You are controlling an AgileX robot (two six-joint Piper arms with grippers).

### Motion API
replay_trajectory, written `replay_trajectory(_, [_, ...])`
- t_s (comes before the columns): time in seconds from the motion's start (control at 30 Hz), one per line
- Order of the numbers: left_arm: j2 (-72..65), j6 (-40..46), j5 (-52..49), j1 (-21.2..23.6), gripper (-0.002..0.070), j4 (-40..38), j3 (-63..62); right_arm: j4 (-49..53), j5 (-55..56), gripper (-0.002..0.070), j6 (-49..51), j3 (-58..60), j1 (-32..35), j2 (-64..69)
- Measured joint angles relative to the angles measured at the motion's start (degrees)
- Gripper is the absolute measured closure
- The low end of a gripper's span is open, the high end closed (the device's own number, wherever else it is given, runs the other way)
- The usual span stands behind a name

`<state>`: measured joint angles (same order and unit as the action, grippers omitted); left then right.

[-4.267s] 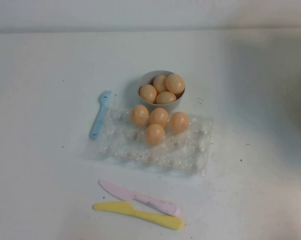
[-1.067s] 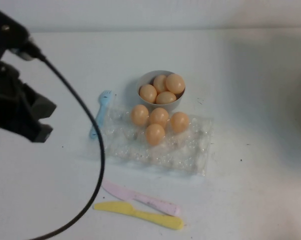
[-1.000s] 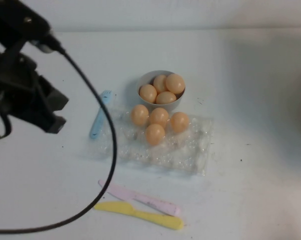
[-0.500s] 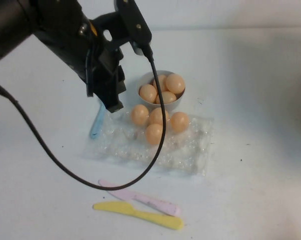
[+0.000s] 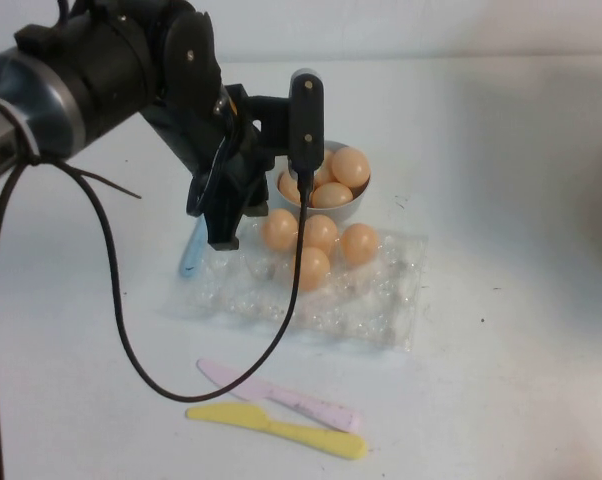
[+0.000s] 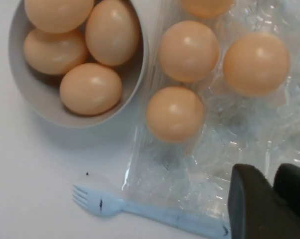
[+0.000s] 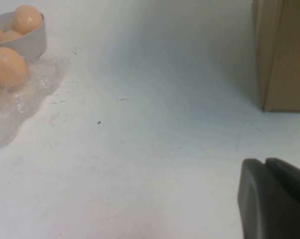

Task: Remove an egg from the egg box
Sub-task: Pick up the egg from the plastic box

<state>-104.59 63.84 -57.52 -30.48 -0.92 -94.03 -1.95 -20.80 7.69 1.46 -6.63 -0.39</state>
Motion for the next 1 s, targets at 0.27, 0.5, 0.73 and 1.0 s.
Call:
replay_trajectory(0.27, [-2.6,4.6,3.4,0.0,0.0302,-0.1,0.0,0.0,0.0,0.0694,0.0,0.0,0.0,0.0])
replay_trajectory(0.5, [-2.9,5.7,5.1,0.0,0.0209,-0.1,0.0,0.0,0.0,0.0694,0.0,0.0,0.0,0.0])
replay_trajectory(0.73, [-2.9,9.8,4.9,0.0,0.0206,-1.4,0.0,0.0,0.0,0.0694,0.0,0.0,0.0,0.0])
replay_trajectory(1.0, [-4.3,14.4,4.9,0.0,0.0206,-3.0,0.0,0.0,0.0,0.0694,0.0,0.0,0.0,0.0])
